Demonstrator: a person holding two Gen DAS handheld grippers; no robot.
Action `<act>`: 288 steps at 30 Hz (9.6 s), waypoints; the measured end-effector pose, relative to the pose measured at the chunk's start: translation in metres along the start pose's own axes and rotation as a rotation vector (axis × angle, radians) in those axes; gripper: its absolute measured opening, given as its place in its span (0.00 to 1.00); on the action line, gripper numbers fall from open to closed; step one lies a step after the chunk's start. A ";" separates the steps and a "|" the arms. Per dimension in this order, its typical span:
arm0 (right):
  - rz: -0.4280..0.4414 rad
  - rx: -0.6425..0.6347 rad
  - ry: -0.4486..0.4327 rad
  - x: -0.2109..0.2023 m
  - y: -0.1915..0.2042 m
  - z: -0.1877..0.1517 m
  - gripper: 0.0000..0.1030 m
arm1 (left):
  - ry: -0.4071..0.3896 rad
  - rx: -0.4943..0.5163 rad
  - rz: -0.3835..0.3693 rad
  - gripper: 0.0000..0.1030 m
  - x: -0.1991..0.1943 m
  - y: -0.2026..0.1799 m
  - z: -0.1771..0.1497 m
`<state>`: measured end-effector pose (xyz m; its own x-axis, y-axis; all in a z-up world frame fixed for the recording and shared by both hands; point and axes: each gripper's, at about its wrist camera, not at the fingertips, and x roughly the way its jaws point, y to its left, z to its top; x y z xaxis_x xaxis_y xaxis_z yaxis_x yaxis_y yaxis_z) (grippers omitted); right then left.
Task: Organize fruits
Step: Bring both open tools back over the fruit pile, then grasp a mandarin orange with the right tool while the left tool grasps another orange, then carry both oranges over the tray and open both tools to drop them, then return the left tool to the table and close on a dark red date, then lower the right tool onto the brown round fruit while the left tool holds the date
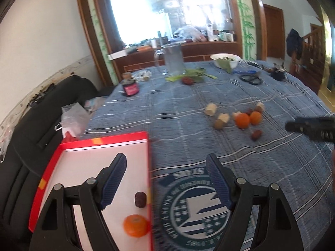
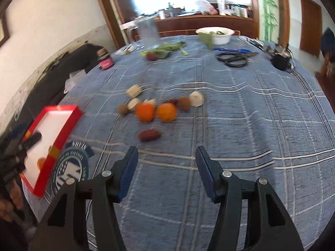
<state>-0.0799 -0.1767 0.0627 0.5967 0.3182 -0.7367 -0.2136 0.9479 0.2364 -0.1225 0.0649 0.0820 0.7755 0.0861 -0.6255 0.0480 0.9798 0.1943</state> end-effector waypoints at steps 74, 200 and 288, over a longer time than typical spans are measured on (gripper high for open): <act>0.053 0.228 0.175 0.079 -0.073 0.061 0.30 | 0.248 -0.062 -0.282 0.31 0.104 -0.085 0.037; 0.162 0.330 0.014 0.048 -0.071 0.069 0.72 | 0.175 0.042 -0.145 0.85 0.051 -0.080 0.030; -0.154 0.171 0.102 0.090 -0.040 0.060 0.25 | 0.183 -0.032 -0.357 0.40 0.116 -0.086 0.029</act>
<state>0.0287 -0.1851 0.0242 0.5294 0.1748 -0.8302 0.0127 0.9768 0.2138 -0.0190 -0.0149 0.0145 0.5886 -0.2333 -0.7740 0.2722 0.9587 -0.0819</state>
